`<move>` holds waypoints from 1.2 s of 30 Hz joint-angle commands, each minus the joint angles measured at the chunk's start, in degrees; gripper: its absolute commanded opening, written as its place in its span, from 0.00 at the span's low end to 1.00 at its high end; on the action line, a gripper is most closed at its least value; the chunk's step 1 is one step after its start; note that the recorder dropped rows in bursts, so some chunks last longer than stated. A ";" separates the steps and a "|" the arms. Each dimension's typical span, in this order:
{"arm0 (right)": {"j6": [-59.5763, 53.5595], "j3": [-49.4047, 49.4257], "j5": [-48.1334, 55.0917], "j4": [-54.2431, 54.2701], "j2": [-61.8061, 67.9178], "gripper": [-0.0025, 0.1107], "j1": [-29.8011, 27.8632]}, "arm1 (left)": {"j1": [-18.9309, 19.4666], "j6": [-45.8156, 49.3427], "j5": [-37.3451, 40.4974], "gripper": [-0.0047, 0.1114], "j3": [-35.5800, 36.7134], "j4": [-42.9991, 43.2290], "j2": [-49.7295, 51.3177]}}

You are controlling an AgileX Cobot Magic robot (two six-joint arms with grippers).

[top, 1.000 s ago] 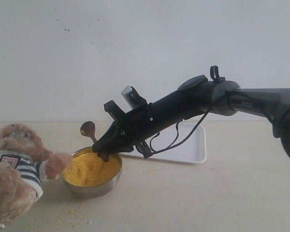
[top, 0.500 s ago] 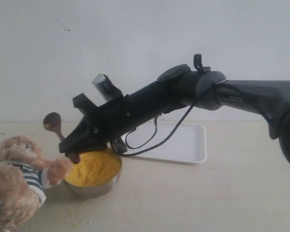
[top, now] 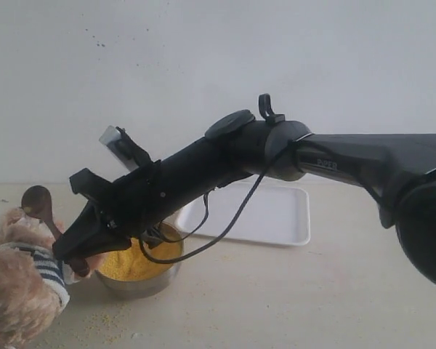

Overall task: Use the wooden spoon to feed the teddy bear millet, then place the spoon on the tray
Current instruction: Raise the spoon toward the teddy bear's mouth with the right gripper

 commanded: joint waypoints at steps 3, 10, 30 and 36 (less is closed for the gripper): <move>-1.54 -0.16 -6.36 -1.93 1.40 0.02 1.28 | -0.08 -0.22 2.04 0.08 0.09 0.27 -0.22; -4.77 -0.16 -13.23 -3.09 2.03 0.02 2.94 | -0.08 -0.22 2.04 0.08 0.09 0.38 -0.22; -5.37 -2.08 -18.54 -28.23 1.02 0.02 9.26 | -0.08 -0.22 2.04 0.08 0.09 0.15 -0.22; -3.88 -2.08 -17.03 -32.27 -2.41 0.02 9.26 | -0.08 -0.11 2.04 0.08 0.09 -0.13 -0.22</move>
